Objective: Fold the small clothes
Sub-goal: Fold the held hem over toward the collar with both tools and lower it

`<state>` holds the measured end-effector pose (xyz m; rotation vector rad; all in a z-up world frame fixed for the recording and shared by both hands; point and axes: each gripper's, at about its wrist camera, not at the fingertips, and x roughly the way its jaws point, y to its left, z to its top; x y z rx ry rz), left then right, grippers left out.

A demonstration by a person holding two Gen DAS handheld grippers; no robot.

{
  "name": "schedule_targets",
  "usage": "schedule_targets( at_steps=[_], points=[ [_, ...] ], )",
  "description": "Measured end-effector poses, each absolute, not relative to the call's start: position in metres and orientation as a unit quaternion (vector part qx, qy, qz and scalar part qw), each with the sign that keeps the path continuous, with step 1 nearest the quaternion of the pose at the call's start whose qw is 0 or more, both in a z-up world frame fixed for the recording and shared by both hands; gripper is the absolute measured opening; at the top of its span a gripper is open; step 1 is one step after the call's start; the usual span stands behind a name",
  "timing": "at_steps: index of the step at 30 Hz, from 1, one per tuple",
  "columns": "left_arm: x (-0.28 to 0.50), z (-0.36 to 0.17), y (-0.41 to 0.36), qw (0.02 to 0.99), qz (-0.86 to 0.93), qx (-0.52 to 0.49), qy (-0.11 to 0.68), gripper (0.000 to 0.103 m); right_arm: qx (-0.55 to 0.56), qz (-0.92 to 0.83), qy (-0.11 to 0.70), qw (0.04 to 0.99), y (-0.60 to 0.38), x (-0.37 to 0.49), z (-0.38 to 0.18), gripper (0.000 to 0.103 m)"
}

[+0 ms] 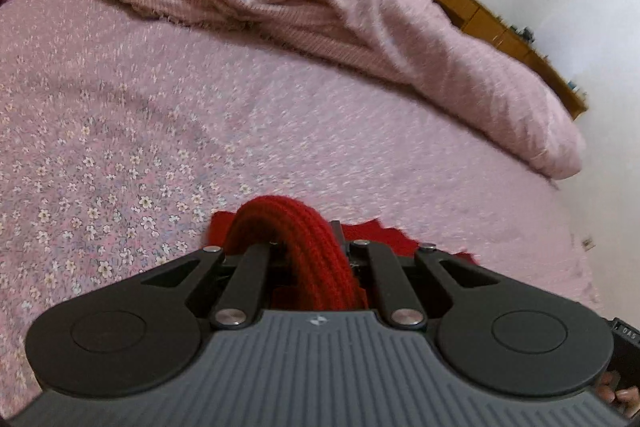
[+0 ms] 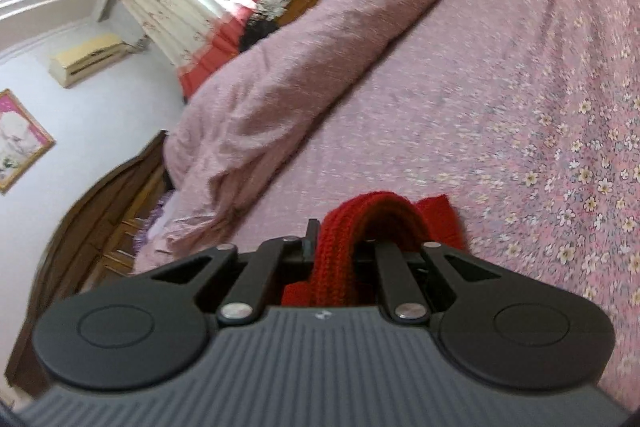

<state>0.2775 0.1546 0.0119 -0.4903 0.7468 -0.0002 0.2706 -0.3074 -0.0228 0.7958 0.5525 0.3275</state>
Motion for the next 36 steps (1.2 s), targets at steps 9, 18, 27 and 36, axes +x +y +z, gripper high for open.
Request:
schedule_targets(
  at_steps=[9,18,27,36],
  points=[
    [0.297,-0.020,0.150,0.901,0.012,-0.190,0.389,0.012,0.358,0.105,0.310,0.874,-0.297,0.289,-0.063,0.011],
    [0.277,0.018,0.145,0.911,-0.004,-0.163,0.379,0.031,0.301,0.092,0.306,0.899,-0.290,0.272,-0.033,0.042],
    [0.242,0.044,0.132,0.928,0.003,-0.111,0.356,0.065,0.251,0.110,0.274,0.922,-0.293,0.231,-0.009,0.053],
    [0.199,0.031,0.099,0.924,-0.027,-0.039,0.379,0.065,0.143,0.124,0.287,0.939,-0.265,0.195,-0.005,0.052]
  ],
)
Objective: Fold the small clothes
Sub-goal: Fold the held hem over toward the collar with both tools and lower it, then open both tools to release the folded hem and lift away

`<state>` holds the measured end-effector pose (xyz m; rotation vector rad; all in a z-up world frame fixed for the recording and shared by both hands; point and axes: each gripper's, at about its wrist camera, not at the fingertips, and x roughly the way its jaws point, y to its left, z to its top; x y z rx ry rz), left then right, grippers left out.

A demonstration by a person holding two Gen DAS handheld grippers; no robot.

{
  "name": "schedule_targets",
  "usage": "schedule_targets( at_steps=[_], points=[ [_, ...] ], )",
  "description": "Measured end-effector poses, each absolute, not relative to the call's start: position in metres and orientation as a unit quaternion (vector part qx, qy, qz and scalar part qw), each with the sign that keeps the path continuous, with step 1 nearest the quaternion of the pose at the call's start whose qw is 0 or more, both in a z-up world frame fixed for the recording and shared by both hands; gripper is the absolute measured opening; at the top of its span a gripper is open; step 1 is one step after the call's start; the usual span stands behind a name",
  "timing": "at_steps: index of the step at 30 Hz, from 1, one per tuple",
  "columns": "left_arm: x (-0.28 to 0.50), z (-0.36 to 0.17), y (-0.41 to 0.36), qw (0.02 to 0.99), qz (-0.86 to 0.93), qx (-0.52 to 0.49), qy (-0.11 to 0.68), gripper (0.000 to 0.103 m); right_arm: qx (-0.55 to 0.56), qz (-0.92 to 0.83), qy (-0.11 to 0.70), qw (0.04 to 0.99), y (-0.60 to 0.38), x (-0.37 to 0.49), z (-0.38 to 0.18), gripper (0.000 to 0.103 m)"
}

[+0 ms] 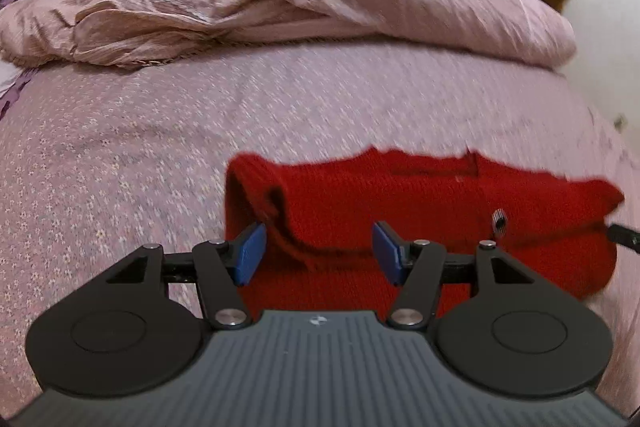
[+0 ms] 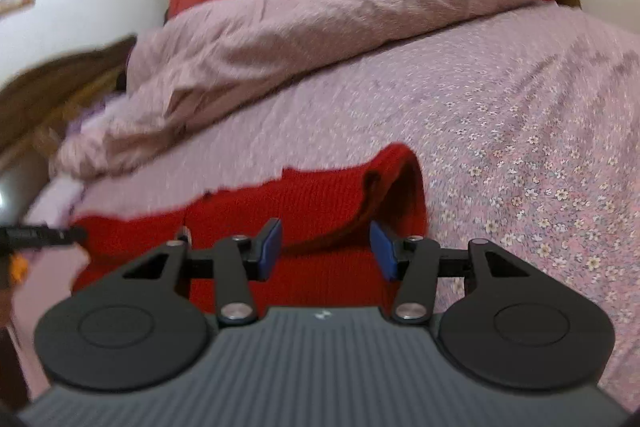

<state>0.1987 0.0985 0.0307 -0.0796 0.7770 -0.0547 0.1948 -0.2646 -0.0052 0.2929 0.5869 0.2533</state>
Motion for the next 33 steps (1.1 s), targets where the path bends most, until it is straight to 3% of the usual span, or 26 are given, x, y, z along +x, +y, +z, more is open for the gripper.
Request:
schedule_targets(
  at_steps=[11,33],
  points=[
    [0.209,-0.024,0.070,0.912,-0.034,0.009,0.408,0.063,0.039,0.153,0.312,0.937,-0.216,0.200,-0.026,0.050],
    [0.301,0.018,0.074,0.943,-0.001,-0.021,0.331,0.064,0.086,0.123,0.289,0.946,-0.206,0.288,-0.028,0.046]
  ],
)
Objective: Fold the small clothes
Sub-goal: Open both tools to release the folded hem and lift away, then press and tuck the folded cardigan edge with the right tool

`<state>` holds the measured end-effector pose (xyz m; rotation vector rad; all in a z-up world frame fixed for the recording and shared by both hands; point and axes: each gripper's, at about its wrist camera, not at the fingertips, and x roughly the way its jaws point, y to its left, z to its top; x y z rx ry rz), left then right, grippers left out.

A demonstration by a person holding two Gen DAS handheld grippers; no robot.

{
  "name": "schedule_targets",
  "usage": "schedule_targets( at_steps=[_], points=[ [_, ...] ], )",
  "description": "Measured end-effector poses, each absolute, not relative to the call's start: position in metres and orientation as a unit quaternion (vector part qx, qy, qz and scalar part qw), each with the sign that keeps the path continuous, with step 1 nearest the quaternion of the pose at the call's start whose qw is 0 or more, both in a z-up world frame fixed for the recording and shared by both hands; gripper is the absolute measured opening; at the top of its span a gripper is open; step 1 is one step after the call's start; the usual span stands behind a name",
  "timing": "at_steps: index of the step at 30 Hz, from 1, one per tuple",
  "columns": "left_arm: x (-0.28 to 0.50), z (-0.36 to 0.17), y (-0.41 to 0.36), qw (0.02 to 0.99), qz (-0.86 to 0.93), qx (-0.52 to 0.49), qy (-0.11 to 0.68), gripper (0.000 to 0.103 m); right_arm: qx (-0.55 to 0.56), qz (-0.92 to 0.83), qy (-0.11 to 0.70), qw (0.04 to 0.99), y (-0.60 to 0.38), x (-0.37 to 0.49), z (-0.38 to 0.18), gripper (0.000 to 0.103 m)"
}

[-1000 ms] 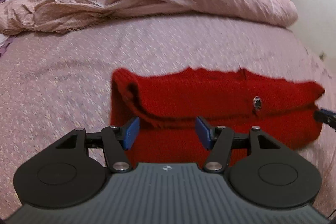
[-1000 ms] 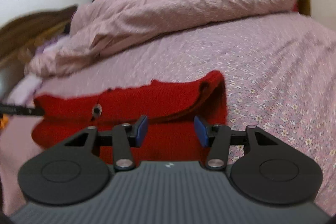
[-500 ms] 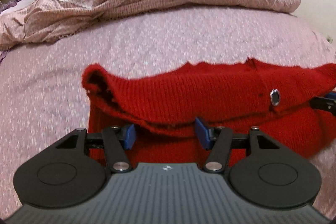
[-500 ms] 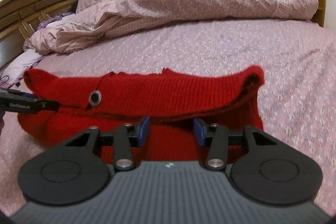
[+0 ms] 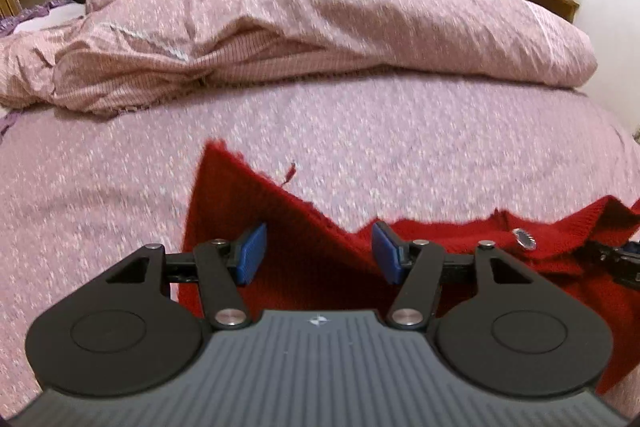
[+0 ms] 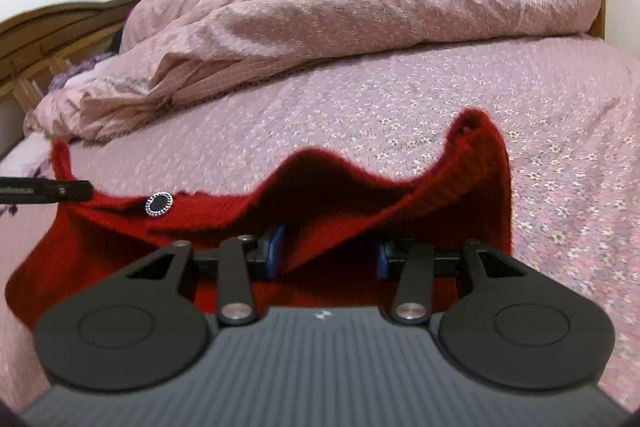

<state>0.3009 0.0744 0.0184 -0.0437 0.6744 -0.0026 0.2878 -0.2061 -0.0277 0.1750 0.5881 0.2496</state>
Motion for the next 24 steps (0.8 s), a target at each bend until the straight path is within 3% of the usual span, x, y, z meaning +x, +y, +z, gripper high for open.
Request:
schedule_targets(
  at_steps=[9,24],
  points=[
    [0.291,0.021,0.081,0.937,0.015,-0.019,0.350,0.065,0.115,0.086,0.282,0.949,-0.219,0.291,-0.020,0.046],
    [0.223,-0.007,0.102,0.914,0.045,-0.028,0.401,0.071,0.153,0.016,0.267,0.951,-0.267,0.199,-0.008,0.050]
  ],
)
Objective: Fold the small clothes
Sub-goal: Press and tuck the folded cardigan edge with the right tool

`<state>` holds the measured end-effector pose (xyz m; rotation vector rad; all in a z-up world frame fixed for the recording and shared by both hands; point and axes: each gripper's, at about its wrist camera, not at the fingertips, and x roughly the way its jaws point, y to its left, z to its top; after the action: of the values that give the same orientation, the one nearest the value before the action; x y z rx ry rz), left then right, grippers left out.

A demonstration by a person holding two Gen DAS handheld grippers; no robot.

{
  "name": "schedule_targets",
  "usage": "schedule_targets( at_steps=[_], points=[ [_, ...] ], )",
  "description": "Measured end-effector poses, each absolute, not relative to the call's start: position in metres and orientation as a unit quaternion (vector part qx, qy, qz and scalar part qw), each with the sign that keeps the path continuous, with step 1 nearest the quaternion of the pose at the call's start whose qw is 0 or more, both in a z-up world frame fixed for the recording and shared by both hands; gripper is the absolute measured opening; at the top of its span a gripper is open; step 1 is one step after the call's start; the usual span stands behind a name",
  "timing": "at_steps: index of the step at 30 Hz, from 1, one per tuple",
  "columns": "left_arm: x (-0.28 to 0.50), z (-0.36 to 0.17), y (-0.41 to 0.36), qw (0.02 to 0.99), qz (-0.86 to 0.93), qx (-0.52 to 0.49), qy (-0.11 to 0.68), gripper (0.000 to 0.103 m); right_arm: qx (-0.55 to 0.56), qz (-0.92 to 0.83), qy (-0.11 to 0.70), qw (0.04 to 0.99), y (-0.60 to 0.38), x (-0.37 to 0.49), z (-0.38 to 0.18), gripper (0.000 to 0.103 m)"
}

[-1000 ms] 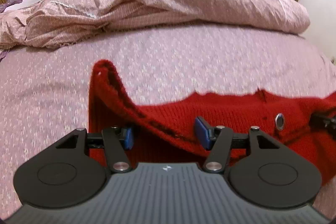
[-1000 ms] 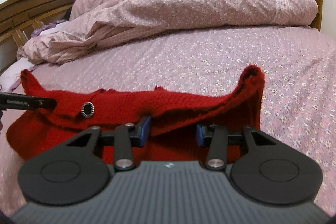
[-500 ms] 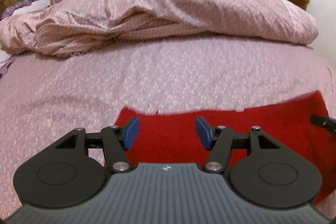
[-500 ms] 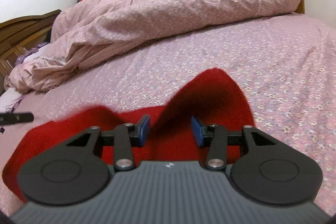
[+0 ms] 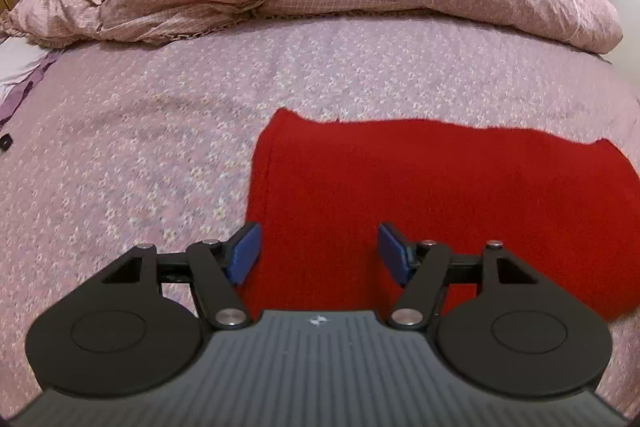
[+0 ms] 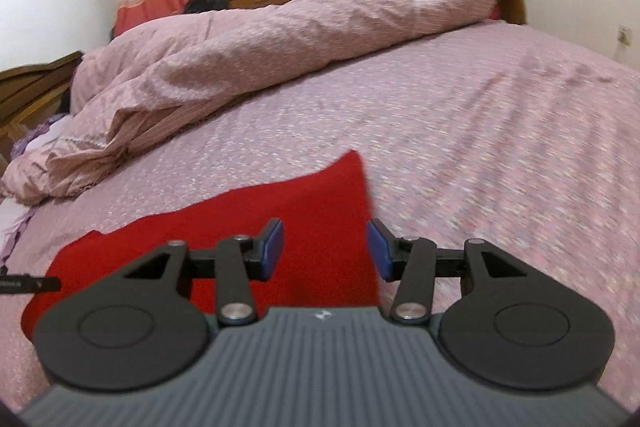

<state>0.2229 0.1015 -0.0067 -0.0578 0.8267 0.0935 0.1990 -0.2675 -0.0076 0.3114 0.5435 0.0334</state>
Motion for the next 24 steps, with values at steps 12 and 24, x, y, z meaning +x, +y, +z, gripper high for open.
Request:
schedule_targets(
  at_steps=[12,24],
  points=[
    [0.194,-0.017,0.128,0.906,0.082,-0.058,0.411,0.076,0.280,-0.031,0.307,0.909,-0.278,0.154,-0.034,0.065],
    [0.193,-0.024,0.132,0.906,0.079,-0.073,0.410,0.078,0.399,-0.044,0.316,0.860,-0.246,0.168,-0.065,0.077]
  ],
)
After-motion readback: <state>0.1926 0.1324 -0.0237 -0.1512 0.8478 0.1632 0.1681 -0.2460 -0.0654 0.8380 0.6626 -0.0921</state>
